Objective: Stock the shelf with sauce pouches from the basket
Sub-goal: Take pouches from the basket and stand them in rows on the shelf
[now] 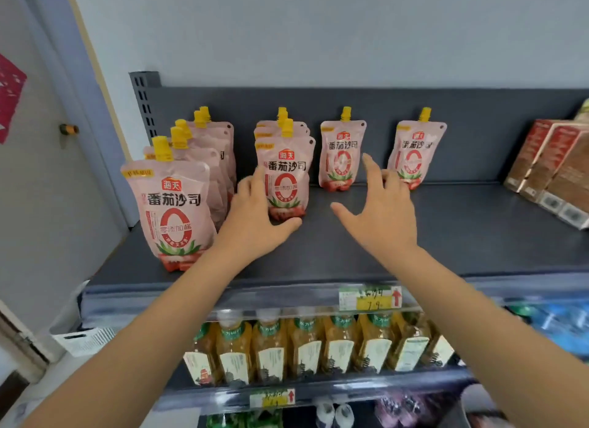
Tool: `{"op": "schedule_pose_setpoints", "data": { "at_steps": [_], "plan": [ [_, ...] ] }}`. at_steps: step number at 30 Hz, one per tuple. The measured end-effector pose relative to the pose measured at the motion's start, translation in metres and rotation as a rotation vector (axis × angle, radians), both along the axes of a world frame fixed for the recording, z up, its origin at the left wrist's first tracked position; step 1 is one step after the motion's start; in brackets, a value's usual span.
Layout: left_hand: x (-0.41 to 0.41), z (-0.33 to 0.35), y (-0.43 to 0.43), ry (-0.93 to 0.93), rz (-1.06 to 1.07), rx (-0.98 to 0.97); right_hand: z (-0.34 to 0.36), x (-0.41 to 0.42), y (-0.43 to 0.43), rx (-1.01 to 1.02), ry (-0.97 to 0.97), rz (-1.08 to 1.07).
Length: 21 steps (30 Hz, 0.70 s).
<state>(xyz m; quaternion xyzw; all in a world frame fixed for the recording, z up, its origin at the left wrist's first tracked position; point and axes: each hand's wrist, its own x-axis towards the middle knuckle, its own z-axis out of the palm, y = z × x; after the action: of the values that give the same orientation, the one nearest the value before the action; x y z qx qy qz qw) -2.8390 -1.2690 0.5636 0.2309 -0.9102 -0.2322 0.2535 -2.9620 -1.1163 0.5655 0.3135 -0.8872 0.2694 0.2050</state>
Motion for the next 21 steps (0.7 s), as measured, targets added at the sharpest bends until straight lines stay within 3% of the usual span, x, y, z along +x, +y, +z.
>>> {"op": "schedule_pose_setpoints", "data": {
  "at_steps": [6,10,14,17,21],
  "plan": [
    [-0.005,0.004,0.069,0.050,-0.199,-0.279,-0.004,0.023,0.112,0.045,0.042,-0.280],
    [-0.022,-0.013,0.133,0.099,-0.437,-0.370,-0.028,0.042,0.190,0.045,-0.051,-0.412],
    [-0.042,-0.045,0.206,0.035,-0.629,-0.434,-0.066,0.044,0.267,0.036,-0.161,-0.546],
    [-0.057,-0.080,0.255,-0.041,-0.721,-0.464,-0.106,0.027,0.318,0.023,-0.293,-0.591],
    [-0.085,-0.135,0.312,-0.234,-0.779,-0.457,-0.173,-0.020,0.376,0.124,-0.636,-0.619]
  ]
}}
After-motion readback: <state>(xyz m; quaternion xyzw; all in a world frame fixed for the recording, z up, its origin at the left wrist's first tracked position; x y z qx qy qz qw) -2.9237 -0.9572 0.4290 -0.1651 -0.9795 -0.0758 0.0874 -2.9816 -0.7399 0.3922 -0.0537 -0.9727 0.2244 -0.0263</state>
